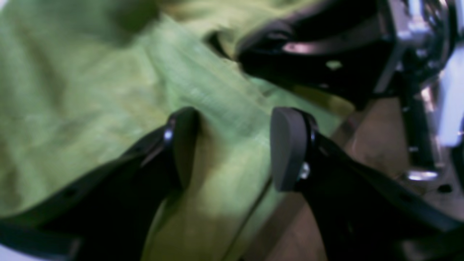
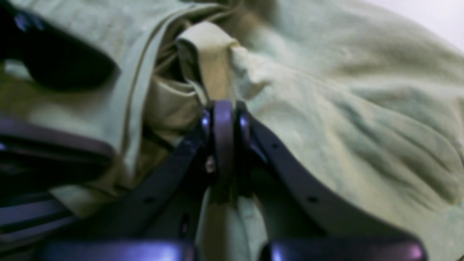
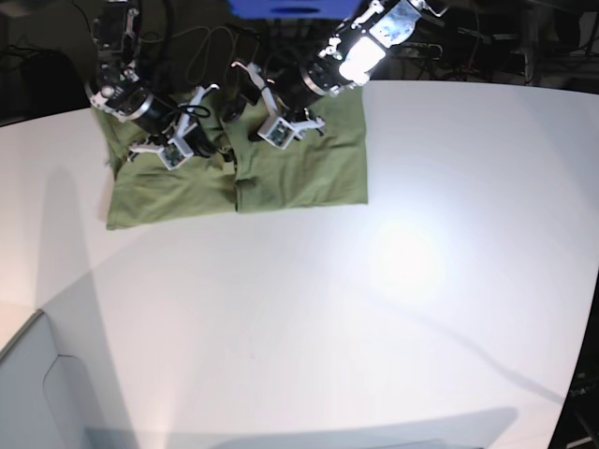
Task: Fold the T-shirt properly
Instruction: 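Press and smooth the folded shirt with both grippers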
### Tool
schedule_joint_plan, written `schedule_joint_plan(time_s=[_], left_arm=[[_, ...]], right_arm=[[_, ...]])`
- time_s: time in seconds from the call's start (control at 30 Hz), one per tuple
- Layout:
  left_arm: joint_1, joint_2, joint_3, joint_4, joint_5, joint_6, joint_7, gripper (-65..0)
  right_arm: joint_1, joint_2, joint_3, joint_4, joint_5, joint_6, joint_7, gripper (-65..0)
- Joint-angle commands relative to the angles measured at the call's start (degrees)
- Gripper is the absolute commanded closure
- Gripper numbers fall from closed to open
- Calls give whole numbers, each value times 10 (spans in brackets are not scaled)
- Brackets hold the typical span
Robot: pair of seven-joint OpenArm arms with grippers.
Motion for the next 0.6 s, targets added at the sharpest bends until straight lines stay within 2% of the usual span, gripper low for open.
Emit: schedule_joint_plan(time_s=[0.0,0.4,0.57], left_arm=[[-8,1,11,9,-2,-4,-11,-309],[-11,-5,29,92,-2,-9,-11,-309],[-9,-58,27,143,-3,-4,-12,-309]], right_arm=[[-3,4,2,5,-10,11,-10,-1],[-1,5,2,10,-10,11,-10,-1],[1,6,2,10,-10,11,-10,-1]])
